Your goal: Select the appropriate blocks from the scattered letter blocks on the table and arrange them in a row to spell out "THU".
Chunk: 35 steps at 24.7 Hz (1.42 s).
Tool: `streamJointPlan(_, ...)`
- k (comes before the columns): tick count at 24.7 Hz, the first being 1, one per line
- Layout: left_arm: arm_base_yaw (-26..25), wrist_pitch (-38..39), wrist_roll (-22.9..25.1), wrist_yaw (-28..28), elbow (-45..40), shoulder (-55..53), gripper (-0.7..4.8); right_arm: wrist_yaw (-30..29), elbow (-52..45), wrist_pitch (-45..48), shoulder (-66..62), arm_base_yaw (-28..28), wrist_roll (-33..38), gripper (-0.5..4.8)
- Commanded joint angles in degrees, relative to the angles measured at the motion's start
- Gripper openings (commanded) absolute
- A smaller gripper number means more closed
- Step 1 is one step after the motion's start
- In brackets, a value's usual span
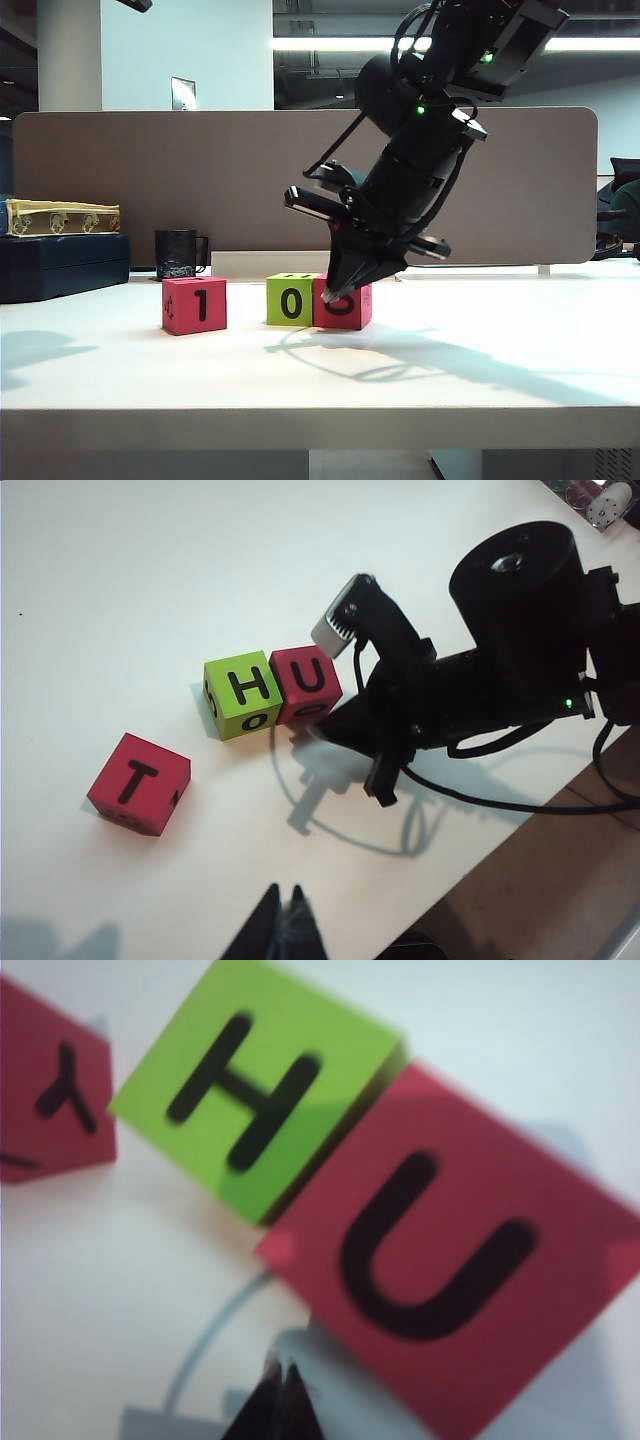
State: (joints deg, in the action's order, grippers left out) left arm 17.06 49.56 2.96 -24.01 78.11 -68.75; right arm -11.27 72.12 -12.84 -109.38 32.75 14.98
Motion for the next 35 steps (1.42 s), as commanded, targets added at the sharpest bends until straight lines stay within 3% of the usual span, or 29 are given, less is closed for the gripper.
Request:
streamJointPlan(1, -0.04, -0.35, 0.07, -0.2, 0.31, 0.22, -0.06, -3.21, 0.31, -1.27, 0.07, 0.37, 0.04, -0.03)
streamJointPlan(5, -0.04, -0.31, 0.26, 1.2, 0.31, 0.22, -0.06, -6.8, 0.31, -0.87, 0.37, 2.34, 0.04, -0.03)
streamJointPlan(13, -0.07, -0.35, 1.22, 2.89, 0.24, 0.17, -0.06, -4.57, 0.74, 6.27, 0.31, 8.17, 0.04, -0.03)
streamJointPlan(17, -0.07, -0.28, 1.11, 12.35, 0.24, -0.02, -0.06, -0.79, 2.86, 6.43, 0.31, 9.57, 0.0, -0.03)
streamJointPlan(24, -0.07, -0.11, 1.4, 18.51, 0.13, -1.49, -0.06, 0.09, 3.91, 8.13, 0.13, 10.21, -0.61, -0.03)
streamJointPlan(32, -0.07, -0.17, 3.1, 19.28, 0.13, -9.01, 0.05, 8.11, 9.94, -5.57, 2.05, 7.06, -7.21, -0.01)
streamJointPlan(35, -0.07, -0.74, 3.08, 19.32, 0.13, -13.25, 0.99, 8.68, 12.61, -11.13, 4.87, 3.89, -8.26, 0.0)
